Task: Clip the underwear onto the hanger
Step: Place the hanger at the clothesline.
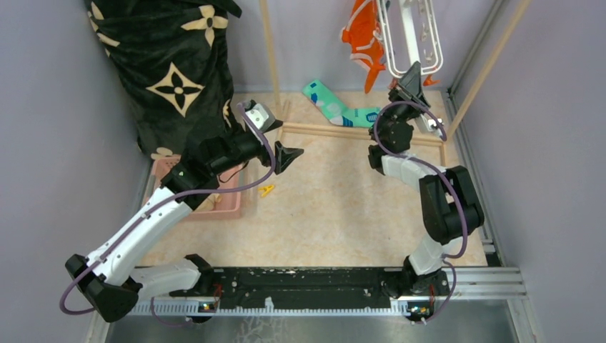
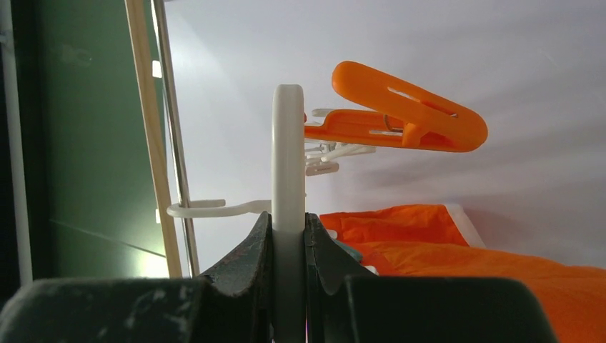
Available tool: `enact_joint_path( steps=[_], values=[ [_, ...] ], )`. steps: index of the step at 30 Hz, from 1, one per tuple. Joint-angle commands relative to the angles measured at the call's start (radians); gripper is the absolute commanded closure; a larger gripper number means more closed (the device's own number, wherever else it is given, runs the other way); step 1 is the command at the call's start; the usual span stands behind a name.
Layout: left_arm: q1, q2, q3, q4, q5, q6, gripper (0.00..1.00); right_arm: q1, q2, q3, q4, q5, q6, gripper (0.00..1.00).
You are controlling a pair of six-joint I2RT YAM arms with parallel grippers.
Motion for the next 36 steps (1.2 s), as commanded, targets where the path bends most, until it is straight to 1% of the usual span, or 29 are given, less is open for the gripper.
enact_joint_path(
  steps=[1, 5, 7, 11, 12, 15, 20, 23, 31, 33, 36],
  values=[
    [-0.003, -0.032, -0.015, -0.012, -0.011, 0.012, 0.00, -0.007, -0.015, 0.088, 0.227, -0.063, 0.062, 1.00],
    [-0.003, -0.036, -0.021, -0.015, -0.018, 0.016, 0.00, -0.007, -0.020, 0.053, 0.227, -0.057, 0.046, 1.00],
    [-0.003, -0.036, -0.021, -0.014, -0.019, 0.019, 0.00, -0.007, -0.034, 0.022, 0.227, -0.051, 0.043, 0.88],
    [-0.003, -0.037, -0.027, -0.010, -0.019, 0.019, 0.00, -0.007, -0.078, -0.063, 0.227, -0.066, 0.041, 0.67],
    [-0.003, -0.036, -0.030, -0.009, -0.021, 0.018, 0.00, -0.007, -0.089, -0.084, 0.227, -0.078, 0.038, 0.57],
    [-0.003, -0.037, -0.030, -0.013, -0.024, 0.020, 0.00, -0.009, -0.125, -0.147, 0.227, -0.119, 0.031, 0.40],
    [-0.003, -0.045, -0.049, 0.001, -0.028, 0.022, 0.00, -0.009, -0.219, -0.273, 0.227, -0.194, -0.024, 0.21],
    [-0.003, -0.041, -0.057, 0.005, -0.027, 0.024, 0.00, -0.009, -0.312, -0.357, 0.227, -0.208, -0.086, 0.15],
    [-0.003, -0.022, -0.063, 0.018, -0.021, 0.027, 0.00, -0.007, -0.570, -0.575, 0.190, -0.350, -0.281, 0.12],
    [-0.003, -0.018, -0.067, 0.025, -0.039, 0.010, 0.00, -0.008, -0.665, -0.629, 0.119, -0.397, -0.315, 0.12],
    [-0.003, 0.000, -0.066, 0.045, -0.097, -0.054, 0.00, -0.007, -0.848, -0.677, -0.146, -0.462, -0.341, 0.11]
  ],
)
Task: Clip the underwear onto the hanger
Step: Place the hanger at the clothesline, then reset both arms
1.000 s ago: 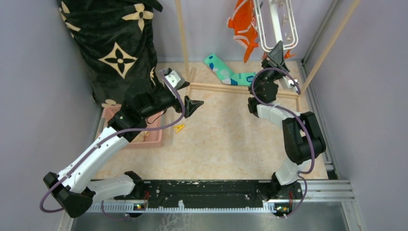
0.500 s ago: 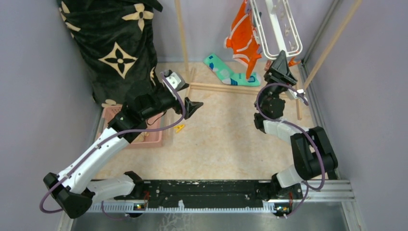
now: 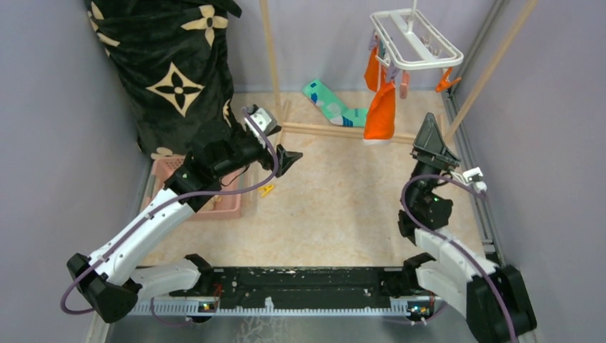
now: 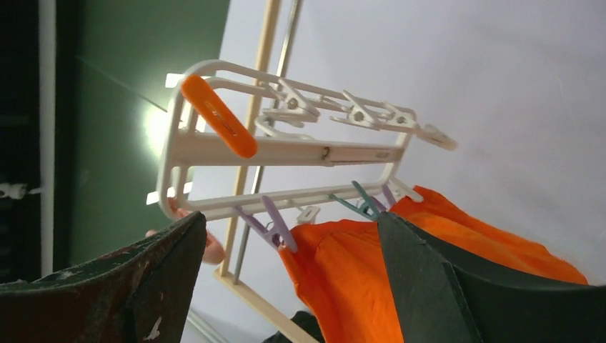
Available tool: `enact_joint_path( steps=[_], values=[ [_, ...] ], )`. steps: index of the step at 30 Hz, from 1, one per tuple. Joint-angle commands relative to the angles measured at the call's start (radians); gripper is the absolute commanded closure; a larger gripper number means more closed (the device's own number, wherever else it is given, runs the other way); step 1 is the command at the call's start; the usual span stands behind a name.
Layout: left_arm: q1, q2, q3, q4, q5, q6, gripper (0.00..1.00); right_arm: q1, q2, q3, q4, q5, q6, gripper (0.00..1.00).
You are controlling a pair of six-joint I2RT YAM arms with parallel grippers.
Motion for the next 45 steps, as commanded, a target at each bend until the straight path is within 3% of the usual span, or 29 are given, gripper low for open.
enact_joint_path(
  steps=[1, 5, 9, 13, 17, 21, 26, 31, 39, 45],
  values=[
    [-0.002, 0.028, -0.004, 0.055, -0.087, -0.090, 0.00, -0.007, -0.255, -0.036, -0.292, -0.159, -0.117, 0.11],
    [-0.002, 0.062, 0.014, 0.038, -0.189, -0.174, 0.00, -0.006, -0.481, 0.064, -0.985, -0.188, -0.174, 0.11],
    [0.001, 0.079, -0.012, 0.040, -0.257, -0.246, 0.00, -0.006, -0.517, 0.194, -1.468, -0.164, -0.256, 0.09],
    [0.004, 0.058, -0.068, 0.062, -0.319, -0.295, 0.00, -0.006, -0.469, 0.308, -1.810, -0.173, -0.335, 0.08],
    [0.005, 0.010, -0.127, 0.026, -0.421, -0.343, 0.00, -0.007, -0.419, 0.394, -2.029, -0.187, -0.340, 0.07],
    [0.004, -0.062, -0.231, -0.005, -0.524, -0.371, 0.00, -0.006, -0.421, 0.394, -2.103, -0.215, -0.317, 0.06],
    [0.004, -0.210, -0.352, -0.068, -0.685, -0.436, 0.00, -0.007, -0.534, 0.368, -2.112, -0.192, -0.263, 0.06],
    [0.004, -0.412, -0.474, -0.026, -0.788, -0.448, 0.00, -0.006, -0.687, 0.324, -2.022, -0.308, -0.419, 0.05],
    [0.004, -0.546, -0.512, -0.090, -0.965, -0.497, 0.00, -0.006, -0.754, 0.304, -2.021, -0.286, -0.469, 0.05],
    [0.004, -0.588, -0.521, -0.115, -0.991, -0.531, 0.00, -0.006, -0.762, 0.301, -2.023, -0.261, -0.478, 0.04]
  ],
)
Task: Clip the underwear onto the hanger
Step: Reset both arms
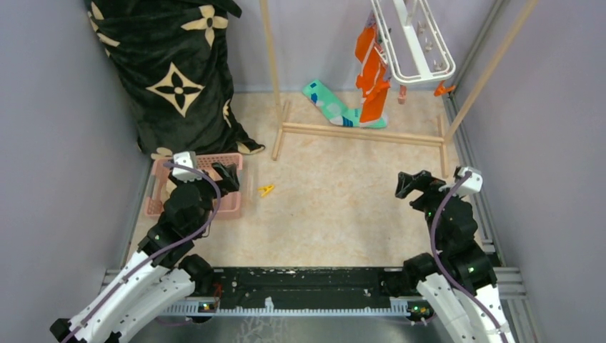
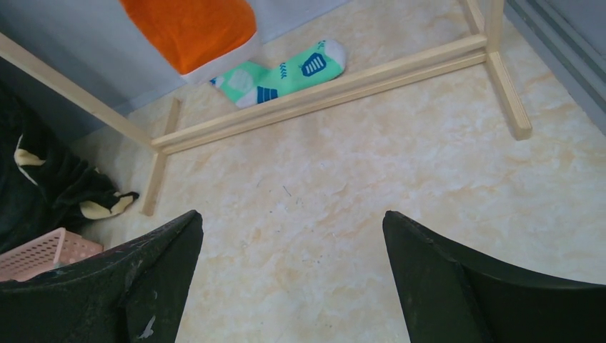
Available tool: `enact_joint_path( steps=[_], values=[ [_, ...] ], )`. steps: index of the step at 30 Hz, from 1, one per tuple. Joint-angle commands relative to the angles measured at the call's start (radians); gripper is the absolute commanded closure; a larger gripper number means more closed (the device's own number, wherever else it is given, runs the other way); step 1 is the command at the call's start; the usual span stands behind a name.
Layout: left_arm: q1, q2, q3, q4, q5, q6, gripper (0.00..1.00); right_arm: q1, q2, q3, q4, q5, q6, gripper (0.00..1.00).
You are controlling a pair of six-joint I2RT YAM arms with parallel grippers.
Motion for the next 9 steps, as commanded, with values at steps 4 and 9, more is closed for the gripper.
enact_joint_path(
  steps=[4, 9],
  values=[
    [0.002, -0.031, -0.024, -0.027, -0.050, -0.035, 0.00, -0.007, -0.045, -0.007, 0.054, 0.010, -0.027, 0.04],
    [0.003, -0.032, -0.028, -0.035, -0.049, -0.046, 0.00, -0.006, -0.074, -0.018, 0.070, -0.004, -0.035, 0.04]
  ],
)
